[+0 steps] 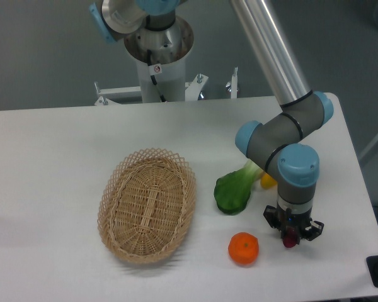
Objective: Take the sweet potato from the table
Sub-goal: 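Lift the held sweet potato up off the table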
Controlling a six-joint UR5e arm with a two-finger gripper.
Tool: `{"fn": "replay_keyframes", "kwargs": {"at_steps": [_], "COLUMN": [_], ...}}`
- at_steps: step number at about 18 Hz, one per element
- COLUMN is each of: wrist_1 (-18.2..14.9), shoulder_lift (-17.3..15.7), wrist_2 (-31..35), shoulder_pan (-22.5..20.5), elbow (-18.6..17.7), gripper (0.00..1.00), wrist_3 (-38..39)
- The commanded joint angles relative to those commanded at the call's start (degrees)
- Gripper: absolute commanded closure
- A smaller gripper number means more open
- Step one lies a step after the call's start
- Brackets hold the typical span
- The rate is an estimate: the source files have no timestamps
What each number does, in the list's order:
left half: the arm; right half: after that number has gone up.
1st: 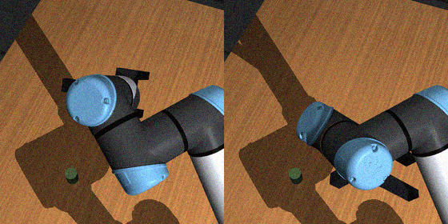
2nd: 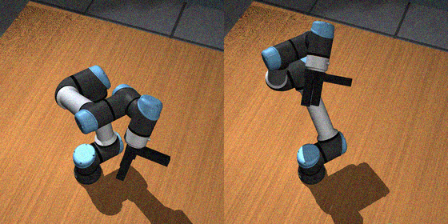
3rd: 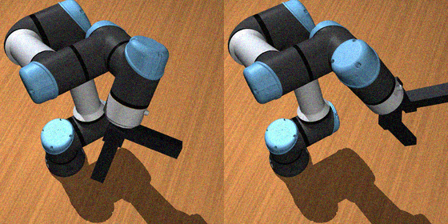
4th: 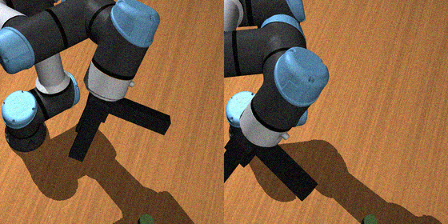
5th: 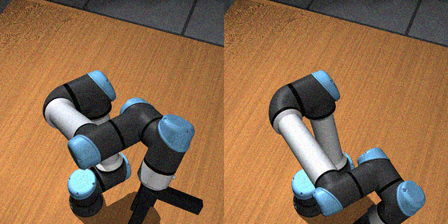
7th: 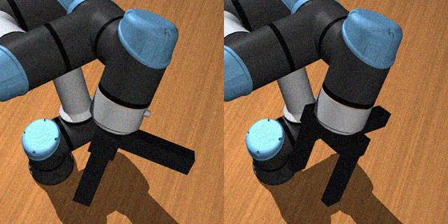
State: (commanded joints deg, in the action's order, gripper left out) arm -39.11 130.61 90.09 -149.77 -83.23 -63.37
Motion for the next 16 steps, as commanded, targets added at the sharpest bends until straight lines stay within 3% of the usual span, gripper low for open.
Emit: {"fn": "replay_keyframes", "kwargs": {"at_steps": [7,13,16], "wrist_1": [-2.1,-19.1,-28.9], "shoulder_lift": [-9.6,-19.8,-22.5], "wrist_2": [-1.1,-4.1,-4.2], "shoulder_pan": [0.1,0.0,-0.4], "elbow": [-0.5,0.3,2.7], "gripper": [0.77,0.77,0.77], "wrist_3": [-0.1,-0.1,-1.9]}}
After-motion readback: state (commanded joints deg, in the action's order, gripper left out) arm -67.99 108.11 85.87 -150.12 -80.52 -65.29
